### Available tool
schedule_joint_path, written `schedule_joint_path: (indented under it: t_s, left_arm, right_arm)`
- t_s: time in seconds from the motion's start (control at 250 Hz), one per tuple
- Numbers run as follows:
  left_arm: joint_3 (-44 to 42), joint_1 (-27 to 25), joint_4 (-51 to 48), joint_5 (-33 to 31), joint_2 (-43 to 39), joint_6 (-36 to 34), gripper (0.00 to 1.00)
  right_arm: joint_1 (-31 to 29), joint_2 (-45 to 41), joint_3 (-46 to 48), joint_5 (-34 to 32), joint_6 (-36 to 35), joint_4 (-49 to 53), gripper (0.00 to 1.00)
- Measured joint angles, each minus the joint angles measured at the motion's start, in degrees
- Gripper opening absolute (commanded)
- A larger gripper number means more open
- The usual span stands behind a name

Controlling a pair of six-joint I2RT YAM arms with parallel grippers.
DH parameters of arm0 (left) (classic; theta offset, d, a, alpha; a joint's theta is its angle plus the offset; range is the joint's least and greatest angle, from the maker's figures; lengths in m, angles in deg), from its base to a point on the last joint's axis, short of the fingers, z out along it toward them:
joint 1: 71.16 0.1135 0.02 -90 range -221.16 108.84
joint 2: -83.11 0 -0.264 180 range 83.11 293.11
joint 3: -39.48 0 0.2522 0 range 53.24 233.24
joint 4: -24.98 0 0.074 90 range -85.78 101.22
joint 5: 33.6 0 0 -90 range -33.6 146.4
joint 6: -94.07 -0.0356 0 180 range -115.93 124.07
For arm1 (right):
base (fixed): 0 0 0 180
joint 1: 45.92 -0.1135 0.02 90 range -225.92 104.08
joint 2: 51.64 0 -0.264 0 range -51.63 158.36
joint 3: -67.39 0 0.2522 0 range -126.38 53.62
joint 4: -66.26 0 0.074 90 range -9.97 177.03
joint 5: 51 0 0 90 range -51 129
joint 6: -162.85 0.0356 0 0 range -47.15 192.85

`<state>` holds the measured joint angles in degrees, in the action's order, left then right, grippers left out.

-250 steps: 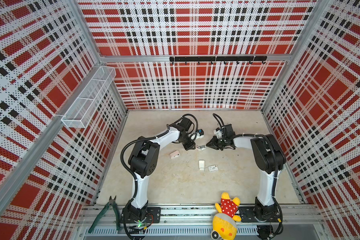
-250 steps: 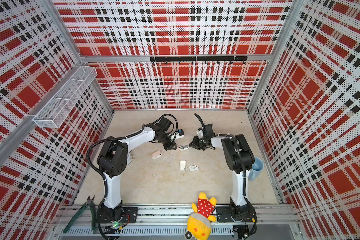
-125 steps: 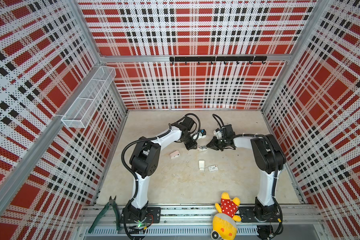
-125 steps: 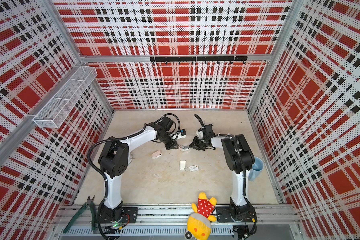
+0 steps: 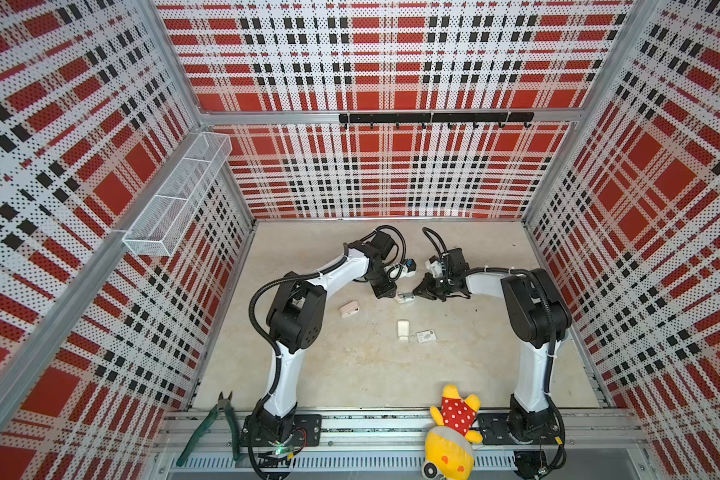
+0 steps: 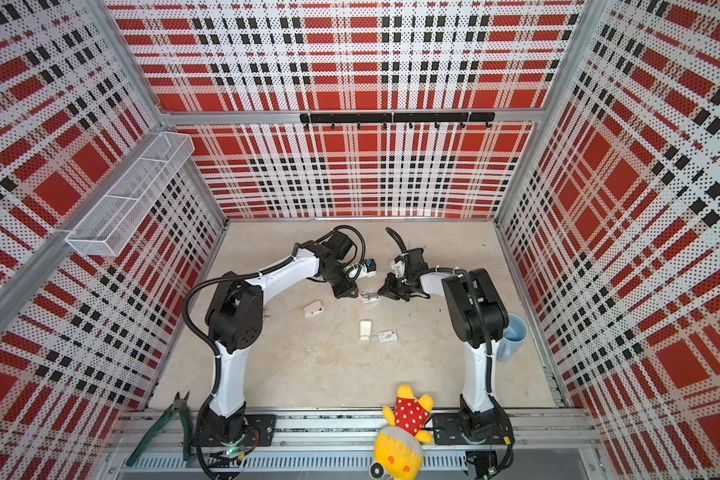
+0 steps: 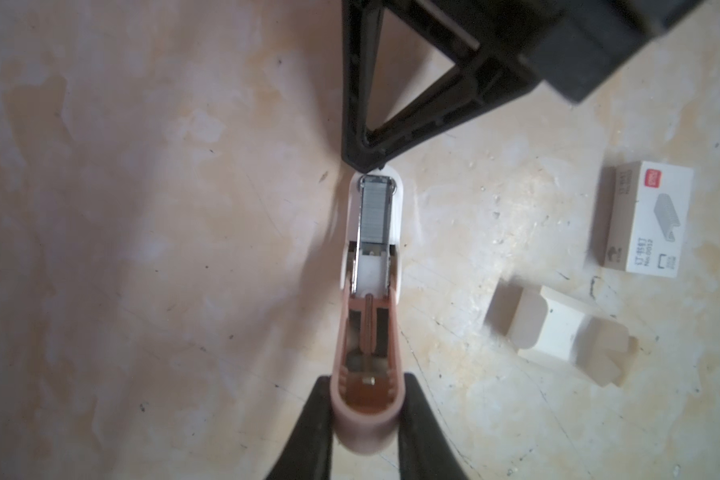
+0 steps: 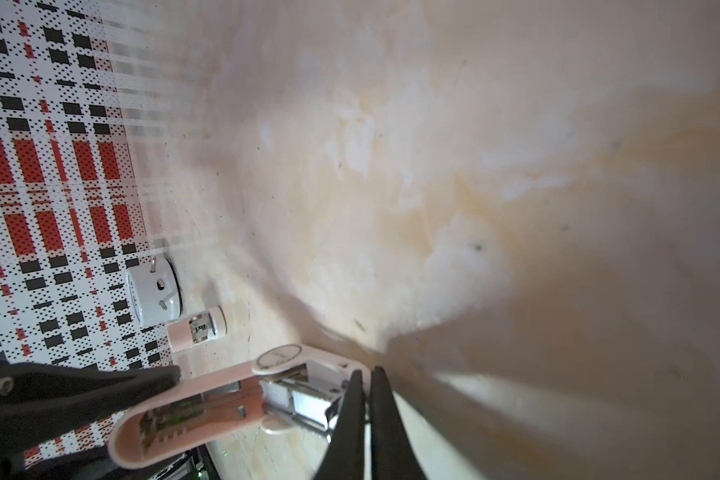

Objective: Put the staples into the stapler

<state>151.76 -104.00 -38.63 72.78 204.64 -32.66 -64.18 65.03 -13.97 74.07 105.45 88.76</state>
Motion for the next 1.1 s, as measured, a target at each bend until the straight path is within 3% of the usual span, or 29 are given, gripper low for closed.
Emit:
schedule_joint_path:
  t_s: [0.48, 1.1]
  left_arm:
    - [5.95, -2.03, -5.16, -3.63, 2.73, -0.76, 0.15]
    - [11.76, -4.26, -5.88, -3.8, 6.4, 0.04, 0.14]
  right_arm:
    - [-0.04, 0.0, 0.7, 0.2, 0.02, -2.21, 0.05]
    - [-0.11, 0.02, 1.36, 0.28, 0.72, -3.85, 0.05]
